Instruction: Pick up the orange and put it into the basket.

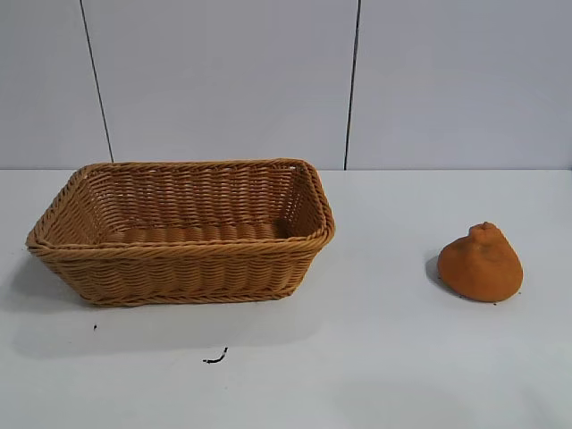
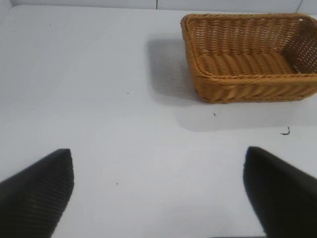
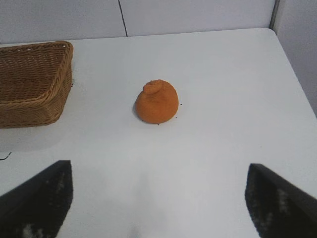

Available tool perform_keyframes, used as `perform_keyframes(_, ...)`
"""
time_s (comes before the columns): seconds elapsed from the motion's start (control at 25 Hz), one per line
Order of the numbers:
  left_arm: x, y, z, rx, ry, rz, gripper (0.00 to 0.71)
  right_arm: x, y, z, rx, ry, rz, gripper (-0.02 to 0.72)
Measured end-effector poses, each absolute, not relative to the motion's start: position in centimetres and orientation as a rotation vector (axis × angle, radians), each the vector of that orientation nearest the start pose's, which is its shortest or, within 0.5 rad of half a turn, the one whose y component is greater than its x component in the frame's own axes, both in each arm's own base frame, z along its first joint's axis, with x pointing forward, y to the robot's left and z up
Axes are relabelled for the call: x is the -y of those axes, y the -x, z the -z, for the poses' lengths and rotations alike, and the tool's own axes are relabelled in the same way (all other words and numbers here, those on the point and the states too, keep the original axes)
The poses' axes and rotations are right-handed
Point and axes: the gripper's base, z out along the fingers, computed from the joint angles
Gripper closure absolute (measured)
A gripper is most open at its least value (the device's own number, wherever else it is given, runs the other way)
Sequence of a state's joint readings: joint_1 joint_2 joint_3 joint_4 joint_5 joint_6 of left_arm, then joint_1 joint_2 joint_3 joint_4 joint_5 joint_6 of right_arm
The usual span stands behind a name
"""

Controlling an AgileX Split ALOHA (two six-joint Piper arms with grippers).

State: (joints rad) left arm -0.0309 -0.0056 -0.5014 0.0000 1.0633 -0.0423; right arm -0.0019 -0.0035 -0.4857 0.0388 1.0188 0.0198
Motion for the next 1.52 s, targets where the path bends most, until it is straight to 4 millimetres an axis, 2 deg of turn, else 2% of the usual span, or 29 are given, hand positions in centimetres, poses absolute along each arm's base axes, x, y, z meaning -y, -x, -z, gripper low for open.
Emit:
perform_keyframes(0.56, 0.0, 0.6, -27.7, -2.040, 0.012, 0.046, 0.044, -0.3, 0.2, -27.7, -2.014, -0.021, -0.058, 0.051)
perform_keyframes(0.64, 0.0, 0.6, -27.7, -2.040, 0.012, 0.046, 0.044, -0.3, -0.1, -28.3, -2.027, -0.022, -0.058, 0.051)
perform_keyframes(0.76, 0.0, 0.6, -27.7, -2.041, 0.012, 0.046, 0.044, -0.2, -1.7, -30.3, -2.092, -0.024, -0.049, 0.051)
perform_keyframes(0.92, 0.0, 0.6, -27.7, -2.041, 0.012, 0.046, 0.044, -0.2, -6.1, -32.9, -2.238, -0.028, -0.044, 0.051)
perform_keyframes(1.04, 0.0, 0.6, -27.7, -2.041, 0.012, 0.046, 0.044, -0.3, -10.4, -34.2, -2.352, -0.034, -0.063, 0.051)
perform_keyframes(1.16, 0.0, 0.6, -27.7, -2.041, 0.012, 0.046, 0.044, -0.5, -15.2, -34.7, -2.460, -0.044, -0.088, 0.051)
perform_keyframes(1.36, 0.0, 0.6, -27.7, -2.041, 0.012, 0.046, 0.044, -0.8, -23.9, -33.0, -2.639, -0.073, -0.144, 0.051)
perform_keyframes(1.4, 0.0, 0.6, -27.7, -2.041, 0.012, 0.046, 0.044, -0.8, -23.9, -33.0, -2.639, -0.073, -0.144, 0.051)
perform_keyframes(1.52, 0.0, 0.6, -27.7, -2.041, 0.012, 0.046, 0.044, -0.9, -28.4, -31.0, -2.724, -0.091, -0.172, 0.051)
